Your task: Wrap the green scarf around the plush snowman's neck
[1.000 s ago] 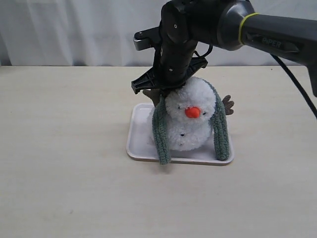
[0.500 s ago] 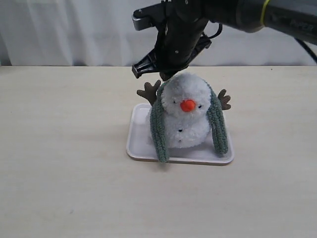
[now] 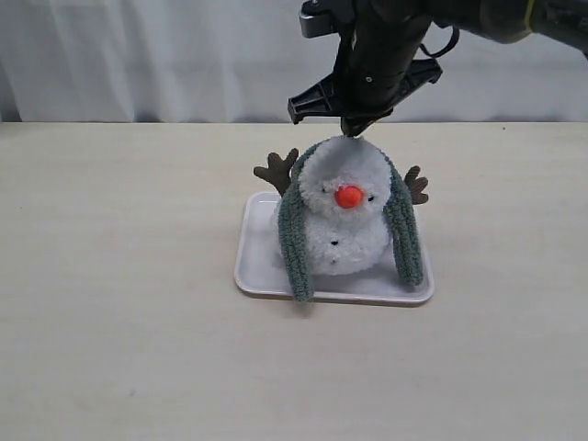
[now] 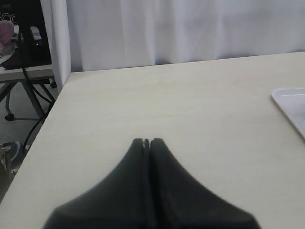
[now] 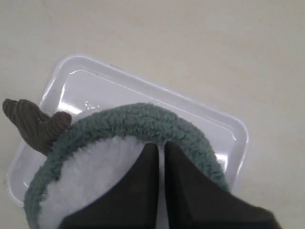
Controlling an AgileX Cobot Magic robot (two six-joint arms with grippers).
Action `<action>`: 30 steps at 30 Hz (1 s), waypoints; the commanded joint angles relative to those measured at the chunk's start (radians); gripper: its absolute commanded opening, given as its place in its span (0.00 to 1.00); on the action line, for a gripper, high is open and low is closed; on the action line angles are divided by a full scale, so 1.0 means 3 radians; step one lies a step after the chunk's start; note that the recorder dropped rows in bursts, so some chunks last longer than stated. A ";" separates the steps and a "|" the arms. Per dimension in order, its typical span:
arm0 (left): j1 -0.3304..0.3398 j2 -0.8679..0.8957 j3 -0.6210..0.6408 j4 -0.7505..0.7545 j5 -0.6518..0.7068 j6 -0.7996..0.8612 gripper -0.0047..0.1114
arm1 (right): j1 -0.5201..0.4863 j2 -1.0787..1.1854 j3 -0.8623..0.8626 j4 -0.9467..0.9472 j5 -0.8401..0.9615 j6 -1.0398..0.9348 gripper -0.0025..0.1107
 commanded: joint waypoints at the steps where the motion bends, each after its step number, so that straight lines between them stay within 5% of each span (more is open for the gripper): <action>1: 0.0005 -0.0007 0.0007 -0.0004 -0.0034 -0.0010 0.04 | -0.0022 0.0112 -0.0002 0.0182 -0.0142 -0.0160 0.06; 16: 0.0005 -0.0007 0.0007 -0.0004 -0.0034 -0.0010 0.04 | -0.0022 0.0365 -0.0014 0.0207 -0.0027 -0.0253 0.06; 30: 0.0005 -0.0007 0.0007 -0.0004 -0.0034 -0.0010 0.04 | -0.0015 -0.0341 -0.0005 0.0519 0.0116 -0.0516 0.06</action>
